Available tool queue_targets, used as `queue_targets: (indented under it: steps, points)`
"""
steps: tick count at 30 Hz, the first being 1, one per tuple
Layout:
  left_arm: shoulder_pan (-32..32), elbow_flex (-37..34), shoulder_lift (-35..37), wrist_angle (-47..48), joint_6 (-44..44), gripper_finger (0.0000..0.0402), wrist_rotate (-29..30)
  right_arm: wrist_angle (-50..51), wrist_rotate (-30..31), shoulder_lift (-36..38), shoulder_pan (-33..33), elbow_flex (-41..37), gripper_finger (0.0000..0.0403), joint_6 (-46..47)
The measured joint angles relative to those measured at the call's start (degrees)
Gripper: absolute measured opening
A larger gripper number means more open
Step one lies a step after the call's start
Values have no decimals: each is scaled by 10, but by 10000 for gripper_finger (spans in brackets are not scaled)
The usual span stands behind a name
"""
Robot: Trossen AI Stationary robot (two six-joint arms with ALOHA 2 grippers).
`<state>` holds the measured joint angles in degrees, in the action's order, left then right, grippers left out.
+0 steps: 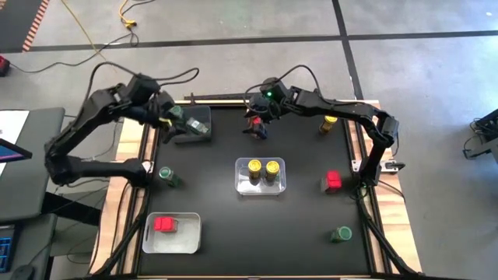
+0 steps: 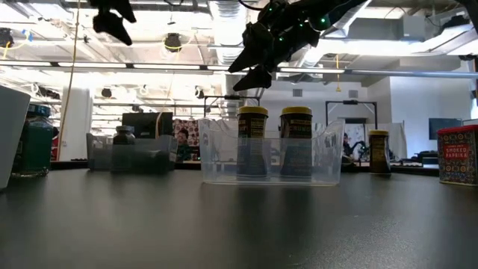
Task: Sort spices by type
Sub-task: Put the green seasoning bottle into the black bin
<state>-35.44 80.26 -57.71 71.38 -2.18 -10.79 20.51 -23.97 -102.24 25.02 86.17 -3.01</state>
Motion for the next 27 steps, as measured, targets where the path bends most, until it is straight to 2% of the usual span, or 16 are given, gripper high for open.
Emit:
queue_targets:
  steps: [6, 10, 15, 20, 24, 27]
  points:
    - [83, -71, 50, -7, -75, 322, 89, -1, 0, 0, -7, 0, 386, 0]
    - [130, -149, 80, -49, -116, 322, 114, -5, 0, 0, -10, 0, 386, 0]
    - [182, -243, 118, -145, -149, 322, 140, -8, 0, -1, -11, 0, 386, 0]
    - [217, -307, 152, -200, -185, 323, 182, -39, 1, -1, -22, 0, 386, 1]
    - [239, -336, 182, -198, -222, 323, 220, -82, 49, -2, -44, 0, 385, 0]
    - [255, -352, 207, -199, -237, 323, 245, -87, 62, -3, -56, 14, 380, 0]
